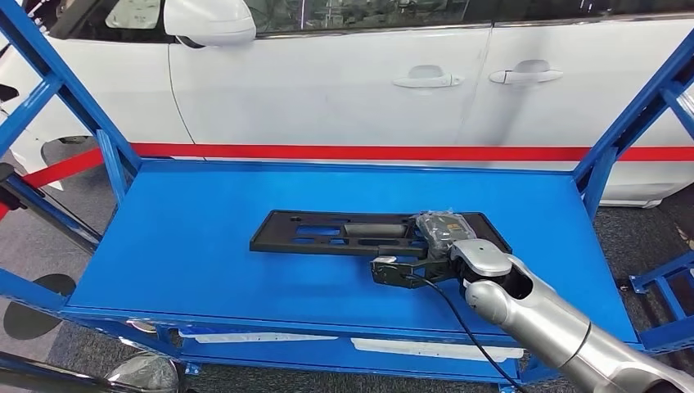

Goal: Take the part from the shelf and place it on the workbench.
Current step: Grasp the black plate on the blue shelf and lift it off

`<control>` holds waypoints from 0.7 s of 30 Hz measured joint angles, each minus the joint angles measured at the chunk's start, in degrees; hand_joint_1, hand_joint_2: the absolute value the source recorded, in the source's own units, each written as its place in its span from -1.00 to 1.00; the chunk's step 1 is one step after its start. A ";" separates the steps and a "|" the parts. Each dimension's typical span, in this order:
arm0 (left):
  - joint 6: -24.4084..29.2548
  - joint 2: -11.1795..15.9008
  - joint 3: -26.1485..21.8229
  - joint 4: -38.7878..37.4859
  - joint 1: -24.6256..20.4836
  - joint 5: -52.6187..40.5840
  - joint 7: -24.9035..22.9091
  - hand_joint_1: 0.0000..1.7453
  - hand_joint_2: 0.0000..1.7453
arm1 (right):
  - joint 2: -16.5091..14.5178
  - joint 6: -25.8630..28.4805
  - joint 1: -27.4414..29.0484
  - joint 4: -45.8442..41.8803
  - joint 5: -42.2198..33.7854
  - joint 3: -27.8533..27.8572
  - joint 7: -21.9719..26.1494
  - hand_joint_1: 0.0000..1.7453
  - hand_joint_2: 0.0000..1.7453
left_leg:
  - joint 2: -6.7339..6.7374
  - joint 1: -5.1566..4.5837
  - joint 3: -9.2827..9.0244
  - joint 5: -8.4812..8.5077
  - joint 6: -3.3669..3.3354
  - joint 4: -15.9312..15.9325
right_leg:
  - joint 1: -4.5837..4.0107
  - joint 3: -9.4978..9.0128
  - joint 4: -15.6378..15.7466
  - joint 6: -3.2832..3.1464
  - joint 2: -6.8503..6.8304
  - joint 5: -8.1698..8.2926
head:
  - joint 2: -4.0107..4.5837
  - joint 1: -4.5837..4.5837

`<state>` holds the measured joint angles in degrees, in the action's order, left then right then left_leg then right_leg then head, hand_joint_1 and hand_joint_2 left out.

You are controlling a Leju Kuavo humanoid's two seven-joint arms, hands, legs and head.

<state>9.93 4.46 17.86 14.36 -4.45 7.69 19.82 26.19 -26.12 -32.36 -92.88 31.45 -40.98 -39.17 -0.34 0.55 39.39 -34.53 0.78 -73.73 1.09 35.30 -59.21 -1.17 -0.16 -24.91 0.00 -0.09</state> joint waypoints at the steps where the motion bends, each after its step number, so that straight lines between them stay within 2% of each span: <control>1: -0.61 0.00 0.00 0.00 0.14 0.24 0.47 -1.00 0.00 | 0.09 0.32 -0.12 -0.08 0.09 -0.13 -0.01 1.00 1.00 | 0.01 0.11 -0.06 1.44 0.02 1.28 | 0.04 -0.21 -0.01 0.07 0.05 -0.14 | 0.00 0.00; 3: -2.26 0.08 0.00 0.00 0.23 0.82 1.75 -1.00 1.00 | 0.27 0.93 -0.33 -0.21 0.50 -0.35 -0.01 1.00 1.00 | 0.01 0.26 -2.56 6.02 -0.08 8.42 | 0.12 -0.71 -0.04 0.37 0.12 -0.43 | 0.00 -0.01; 5: -4.02 0.20 0.00 0.01 0.14 1.42 3.61 -1.00 1.00 | 0.48 1.58 -0.43 -0.31 1.02 -0.51 0.00 1.00 1.00 | 0.03 0.06 -4.62 7.53 -0.48 14.01 | 0.04 -0.78 -0.16 0.93 0.16 -0.59 | 0.00 -0.02; 7: -5.07 0.30 0.00 0.03 0.22 1.76 5.03 -1.00 1.00 | 0.67 2.24 -0.42 -0.42 1.50 -0.65 0.02 1.00 1.00 | 0.00 -0.25 -5.00 7.35 -1.17 14.89 | -0.05 -0.65 -0.18 1.67 0.28 -0.67 | 0.00 -0.01; 9: -5.74 0.37 0.00 0.04 0.30 2.00 5.66 -1.00 1.00 | 0.87 3.18 -0.34 -0.64 2.23 -0.70 0.16 1.00 1.00 | 0.04 -0.10 -5.34 8.56 -1.99 15.24 | -0.02 -0.50 -0.52 2.40 0.37 -1.06 | 0.00 0.01; 10: -5.93 0.39 0.00 0.05 0.23 2.06 5.94 -1.00 1.00 | 0.94 3.98 -0.23 -0.82 2.80 -0.72 0.38 1.00 1.00 | 0.10 -0.03 -5.45 8.77 -2.37 15.48 | 0.00 0.00 -1.63 2.60 0.37 -1.90 | 0.00 0.07; 11: -5.87 0.39 0.00 0.05 0.11 2.14 6.25 -1.00 1.00 | 1.02 5.13 -0.08 -1.06 3.52 -0.71 0.76 1.00 1.00 | 0.16 0.04 -5.51 8.99 -2.72 15.70 | -0.01 1.05 -3.89 2.70 0.35 -3.31 | 0.00 0.11; 13: -4.89 0.39 0.00 0.07 -0.04 2.26 6.92 -1.00 1.00 | 1.04 8.40 0.49 -1.71 5.18 -0.61 1.98 1.00 1.00 | 0.18 -0.11 -5.43 9.00 -3.12 15.68 | -0.03 4.35 -11.01 2.72 0.33 -6.89 | 0.00 0.17; 14: -3.90 0.38 0.00 0.07 -0.03 2.21 7.06 -1.00 1.00 | 1.02 10.29 0.87 -2.12 5.82 -0.50 2.70 1.00 1.00 | 0.17 -0.18 -5.40 8.93 -3.22 15.61 | -0.04 5.91 -14.23 2.76 0.35 -7.95 | 0.00 0.17; 15: -2.70 0.37 0.00 0.07 0.00 2.08 6.97 -1.00 1.00 | 0.98 12.15 1.29 -2.66 6.19 -0.33 3.39 1.00 1.00 | 0.14 -0.23 -5.40 8.83 -3.27 15.48 | -0.03 6.77 -15.87 2.79 0.34 -8.00 | 0.00 0.17; 16: -1.33 0.35 0.00 0.07 0.01 1.92 6.65 -1.00 1.00 | 0.88 13.87 1.61 -3.30 6.25 -0.10 4.02 1.00 1.00 | 0.10 -0.25 -5.40 8.67 -3.28 15.29 | 0.01 6.66 -15.43 2.79 0.33 -7.01 | 0.00 0.18; 18: 1.26 0.25 0.00 0.07 -0.02 1.70 5.66 -1.00 1.00 | 0.56 16.51 1.94 -4.68 5.68 0.54 4.98 1.00 1.00 | 0.04 -0.23 -5.39 8.16 -3.08 14.64 | 0.12 4.01 -9.39 2.72 0.28 -3.28 | 0.00 0.19; 19: 2.30 0.20 0.00 0.07 -0.07 1.70 5.20 -1.00 1.00 | 0.32 17.67 1.98 -5.39 5.22 0.90 5.40 1.00 1.00 | 0.00 -0.36 -5.22 7.80 -2.83 14.13 | 0.09 2.38 -6.02 2.65 0.27 -2.09 | 0.00 0.19; 21: 3.73 0.15 0.00 0.07 -0.18 1.90 4.33 -1.00 1.00 | -0.40 20.35 2.45 -7.53 3.90 1.92 6.20 1.00 1.00 | -0.07 -0.53 -4.75 7.38 -2.28 13.44 | -0.02 0.81 -2.54 2.32 0.31 -1.50 | 0.00 0.13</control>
<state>13.66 4.61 17.86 14.43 -4.63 9.59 24.14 25.79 -5.78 -29.91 -100.41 35.35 -39.07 -32.97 -0.41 0.02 34.63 -27.15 -1.49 -60.29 1.08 36.10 -61.75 1.15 0.15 -26.41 0.00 0.04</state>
